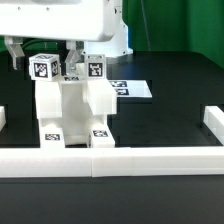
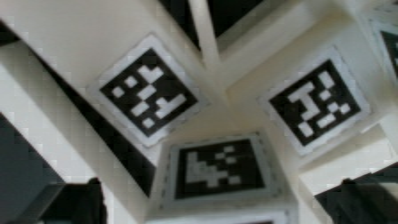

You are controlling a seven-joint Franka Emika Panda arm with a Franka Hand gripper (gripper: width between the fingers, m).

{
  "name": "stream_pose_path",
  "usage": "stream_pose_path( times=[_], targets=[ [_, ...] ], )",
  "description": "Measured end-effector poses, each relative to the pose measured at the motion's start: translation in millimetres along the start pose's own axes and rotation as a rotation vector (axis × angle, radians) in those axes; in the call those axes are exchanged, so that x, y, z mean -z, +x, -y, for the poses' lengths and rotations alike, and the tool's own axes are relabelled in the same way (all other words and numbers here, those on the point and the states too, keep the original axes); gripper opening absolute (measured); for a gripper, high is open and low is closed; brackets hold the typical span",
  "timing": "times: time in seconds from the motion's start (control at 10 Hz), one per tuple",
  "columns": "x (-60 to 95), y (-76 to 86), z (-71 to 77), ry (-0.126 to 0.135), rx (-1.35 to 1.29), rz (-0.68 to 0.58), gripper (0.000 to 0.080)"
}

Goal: Assemble chair

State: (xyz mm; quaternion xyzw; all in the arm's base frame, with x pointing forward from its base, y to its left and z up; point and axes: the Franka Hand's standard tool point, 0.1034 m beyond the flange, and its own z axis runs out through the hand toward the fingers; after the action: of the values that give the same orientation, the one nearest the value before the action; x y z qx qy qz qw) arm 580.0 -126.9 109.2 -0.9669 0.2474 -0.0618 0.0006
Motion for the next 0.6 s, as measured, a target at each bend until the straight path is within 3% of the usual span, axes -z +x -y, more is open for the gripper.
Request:
stream_pose_path(
  times=[0.1,0.2,0.4,0.6],
  targets=[
    [0.0,0.1,-0.2,0.0,0.033,0.0,0.0527],
    [-0.1,0.4,-1.0,-0.001,0.041,-0.001,0.0527],
    [-0.8,0.2,-1.2,-0.002,0.042,-0.001,0.0263],
    [-1.0,0.3,-0.6,-0.002,0.001,-0.003,0.0265]
  ],
)
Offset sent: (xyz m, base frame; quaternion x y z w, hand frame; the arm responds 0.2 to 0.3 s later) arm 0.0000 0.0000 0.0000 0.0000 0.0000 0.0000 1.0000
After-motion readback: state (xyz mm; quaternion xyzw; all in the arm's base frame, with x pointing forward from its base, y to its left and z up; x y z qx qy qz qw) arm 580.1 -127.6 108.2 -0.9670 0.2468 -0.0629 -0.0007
